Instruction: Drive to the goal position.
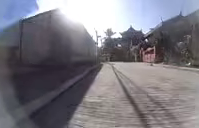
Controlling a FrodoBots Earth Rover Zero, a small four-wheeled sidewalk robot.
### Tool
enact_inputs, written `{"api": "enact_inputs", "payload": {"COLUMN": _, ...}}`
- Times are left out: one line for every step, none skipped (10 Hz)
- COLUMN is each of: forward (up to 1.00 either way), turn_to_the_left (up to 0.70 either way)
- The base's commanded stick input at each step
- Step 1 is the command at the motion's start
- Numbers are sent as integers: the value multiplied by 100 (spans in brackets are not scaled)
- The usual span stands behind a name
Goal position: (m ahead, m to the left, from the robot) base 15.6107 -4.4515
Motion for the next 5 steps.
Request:
{"api": "enact_inputs", "payload": {"forward": 85, "turn_to_the_left": -3}}
{"api": "enact_inputs", "payload": {"forward": 85, "turn_to_the_left": -3}}
{"api": "enact_inputs", "payload": {"forward": 85, "turn_to_the_left": -3}}
{"api": "enact_inputs", "payload": {"forward": 85, "turn_to_the_left": -3}}
{"api": "enact_inputs", "payload": {"forward": 85, "turn_to_the_left": -3}}
